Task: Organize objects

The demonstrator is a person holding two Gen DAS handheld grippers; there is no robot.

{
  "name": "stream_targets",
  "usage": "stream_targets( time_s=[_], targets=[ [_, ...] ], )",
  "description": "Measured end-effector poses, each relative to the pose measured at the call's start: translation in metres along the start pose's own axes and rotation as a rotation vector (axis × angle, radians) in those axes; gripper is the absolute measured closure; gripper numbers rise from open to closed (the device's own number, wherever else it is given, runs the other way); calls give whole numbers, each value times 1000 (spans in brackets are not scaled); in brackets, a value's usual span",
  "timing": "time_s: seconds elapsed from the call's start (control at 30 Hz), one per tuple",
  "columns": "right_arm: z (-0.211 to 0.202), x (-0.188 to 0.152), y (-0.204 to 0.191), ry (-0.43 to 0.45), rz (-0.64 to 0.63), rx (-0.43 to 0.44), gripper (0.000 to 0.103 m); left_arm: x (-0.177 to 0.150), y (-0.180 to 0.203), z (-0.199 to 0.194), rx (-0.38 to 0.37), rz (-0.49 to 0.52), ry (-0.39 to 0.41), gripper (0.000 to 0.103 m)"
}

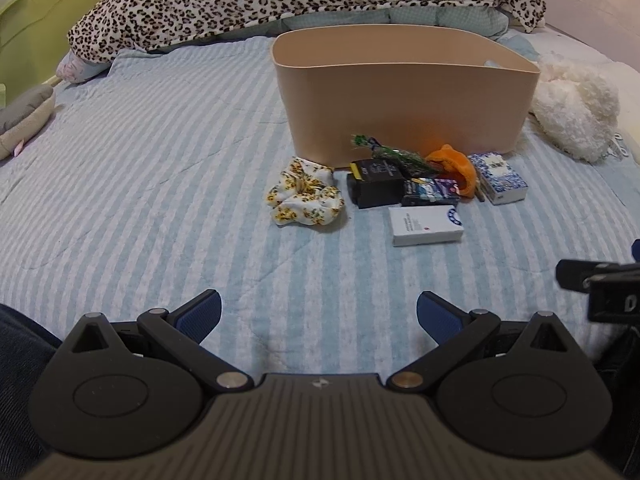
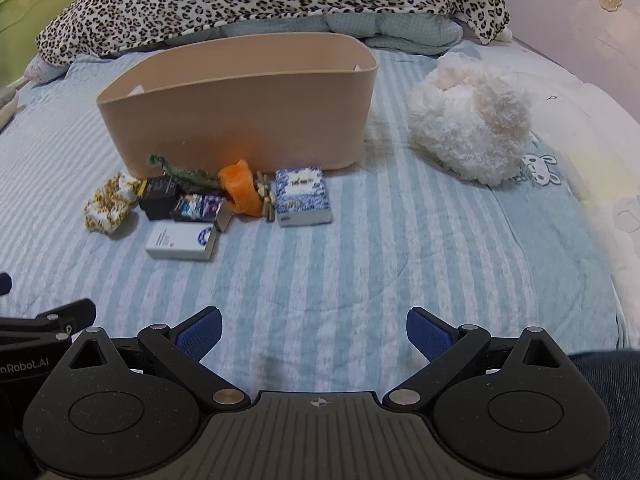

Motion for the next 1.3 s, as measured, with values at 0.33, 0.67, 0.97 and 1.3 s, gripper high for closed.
stream_targets(
  time_s=[0.33, 0.67, 0.97, 1.3],
  targets=[
    [17, 35, 5, 8, 0, 3, 3, 38, -13, 8, 31, 11, 28, 0],
    [41, 75, 12, 17, -44, -22, 3, 78, -22, 45, 23, 58, 15, 0],
    [84, 102, 7, -64, -140, -35, 7, 90, -24, 91, -23, 62, -57, 0],
    [139, 92, 2, -196, -122, 34, 13, 75, -31, 133, -67, 59, -205, 0]
  ],
)
Point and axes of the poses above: each gripper's, at about its wrist camera, not at the fingertips, and z roughly the way its jaws point, y to its right, x to its top, the point moved 3 cm from there along z, roughly the way its jaws point, and after that the axes turned 5 degrees about y, right-handed, at the moved point
